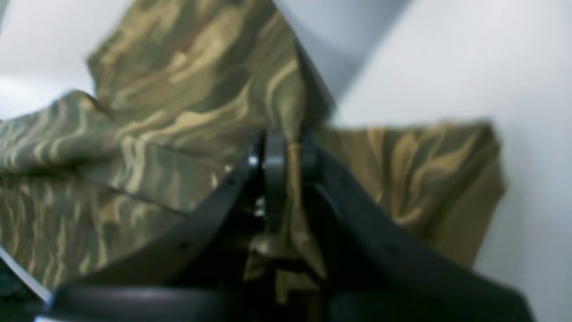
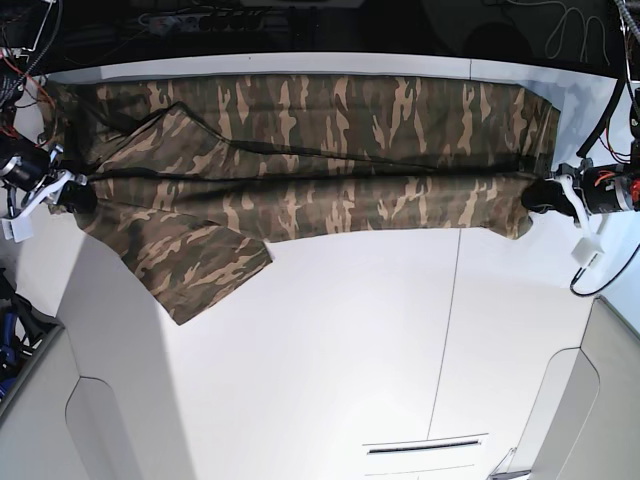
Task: Fold the T-shirt properly
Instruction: 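Lift the shirt with both grippers and fold it over into a long strip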
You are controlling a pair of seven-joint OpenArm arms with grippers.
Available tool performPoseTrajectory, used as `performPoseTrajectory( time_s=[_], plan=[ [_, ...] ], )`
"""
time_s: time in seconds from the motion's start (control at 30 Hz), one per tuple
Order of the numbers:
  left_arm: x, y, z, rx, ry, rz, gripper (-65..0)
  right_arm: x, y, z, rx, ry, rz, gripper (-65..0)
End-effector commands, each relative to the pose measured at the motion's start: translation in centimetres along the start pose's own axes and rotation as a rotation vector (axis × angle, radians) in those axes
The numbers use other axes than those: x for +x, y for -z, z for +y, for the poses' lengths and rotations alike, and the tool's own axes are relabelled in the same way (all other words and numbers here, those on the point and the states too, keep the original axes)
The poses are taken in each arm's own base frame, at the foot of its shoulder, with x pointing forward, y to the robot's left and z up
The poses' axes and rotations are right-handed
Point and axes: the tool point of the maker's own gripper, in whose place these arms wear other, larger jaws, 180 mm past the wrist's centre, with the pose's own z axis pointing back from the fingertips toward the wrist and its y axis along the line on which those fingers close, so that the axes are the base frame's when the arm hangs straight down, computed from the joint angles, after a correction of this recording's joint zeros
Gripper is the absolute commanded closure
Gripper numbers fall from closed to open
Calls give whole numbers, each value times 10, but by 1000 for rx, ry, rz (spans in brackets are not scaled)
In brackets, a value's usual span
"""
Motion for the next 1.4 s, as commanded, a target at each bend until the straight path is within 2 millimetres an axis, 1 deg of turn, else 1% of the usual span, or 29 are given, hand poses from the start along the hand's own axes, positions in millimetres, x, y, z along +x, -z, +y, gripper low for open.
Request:
performPoseTrajectory(
  time_s=[0.0, 0.07, 0.1, 0.17, 0.2, 0.23, 0.27, 0.37, 0.5, 0.63, 0.73, 0.8, 0.9, 1.03, 1.17, 1.23, 1.37],
  plan=[
    [16, -11, 3, 9, 24, -42, 0, 22, -8, -2, -4, -25, -63, 0],
    [16, -10, 2, 6, 22, -47, 0, 24, -8, -3, -8, -27, -76, 0],
    [17, -9, 1, 5, 22, -51, 0, 24, -8, -3, -10, -28, -78, -64],
    [18, -9, 1, 3, 21, -60, 0, 27, -8, -3, -9, -27, -93, -226],
    [18, -9, 1, 3, 21, -60, 0, 28, -9, -3, -9, -27, -102, -288],
    [18, -9, 1, 3, 21, -59, 0, 31, -9, -3, -9, -28, -115, -326],
    [18, -9, 1, 4, 21, -59, 0, 35, -9, -3, -8, -29, -132, -337],
    [18, -9, 1, 4, 21, -59, 0, 51, -10, -1, -4, -35, -193, -336],
    [18, -9, 1, 4, 21, -58, 0, 82, -11, 2, -11, -67, -266, -336],
    [18, -9, 1, 4, 21, -58, 0, 112, -10, 0, -73, -113, -334, -336],
    [18, -9, 1, 4, 21, -59, 0, 124, -3, 5, -99, -149, -352, -336],
    [18, -9, 1, 4, 21, -58, 0, 126, 7, 10, -92, -151, -346, -336],
    [19, -9, 1, 4, 22, -63, 0, 126, 29, 18, -64, -137, -329, -336],
    [20, -9, 1, 4, 21, -66, 0, 119, 64, 20, -44, -126, -280, -336],
    [20, -9, 1, 4, 22, -66, 0, 103, 94, 28, -10, -110, -206, -336],
    [20, -9, 1, 4, 21, -67, 0, 94, 108, 40, 16, -116, -166, -336],
    [21, -9, 1, 4, 21, -73, 0, 80, 128, 73, 82, -129, -128, -336]
  ],
)
